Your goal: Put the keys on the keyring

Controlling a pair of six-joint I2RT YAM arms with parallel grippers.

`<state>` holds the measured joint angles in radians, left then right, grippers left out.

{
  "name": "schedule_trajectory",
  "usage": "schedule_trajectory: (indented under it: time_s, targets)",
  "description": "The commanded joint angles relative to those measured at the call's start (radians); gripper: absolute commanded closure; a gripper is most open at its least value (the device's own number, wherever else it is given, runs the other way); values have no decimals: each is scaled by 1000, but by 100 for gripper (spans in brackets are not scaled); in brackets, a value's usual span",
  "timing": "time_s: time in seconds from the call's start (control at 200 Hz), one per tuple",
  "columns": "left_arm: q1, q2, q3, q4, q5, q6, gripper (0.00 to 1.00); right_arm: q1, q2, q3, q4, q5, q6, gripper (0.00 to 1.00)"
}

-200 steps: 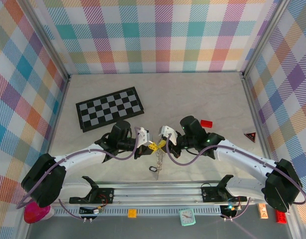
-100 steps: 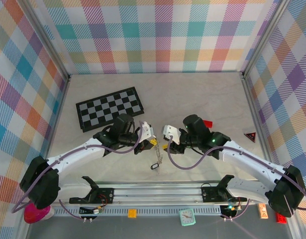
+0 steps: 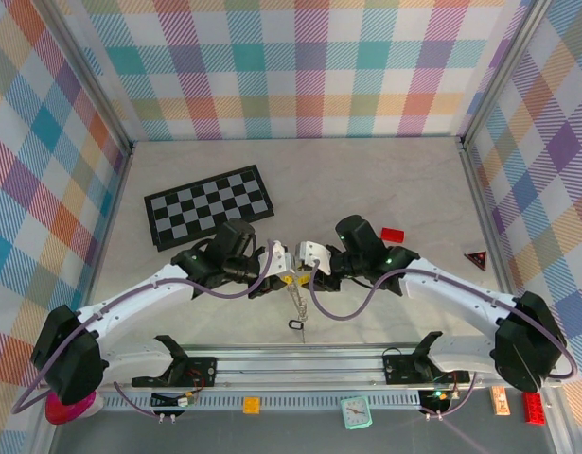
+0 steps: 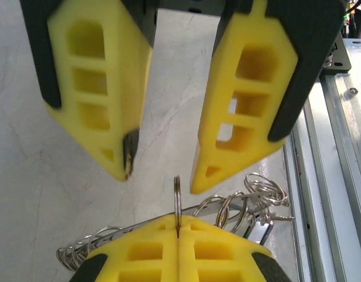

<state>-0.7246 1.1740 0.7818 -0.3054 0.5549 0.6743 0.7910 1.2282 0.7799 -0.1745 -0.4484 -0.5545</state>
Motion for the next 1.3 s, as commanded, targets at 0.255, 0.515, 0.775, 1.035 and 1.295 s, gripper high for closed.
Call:
schedule_trajectory:
  time_s: [0.255,0.515,0.775,1.035,1.295]
  targets:
    - [-11,-8,63,-54,32,58,100,4,19,-25,91,-113,3,80]
    - [-8,-20,60,-24,43,26,100,2,15,-51,117,-137,2,100]
    - [141,-142,-171,440,130,-292,62,-65,-60,-148,268,-244,68,100]
    - [156,-68,-346,891,228,-492,67,-104,-83,-202,385,-341,123,100]
    - [127,3,-463,1168,280,-542,71,-116,-104,-214,439,-340,170,100]
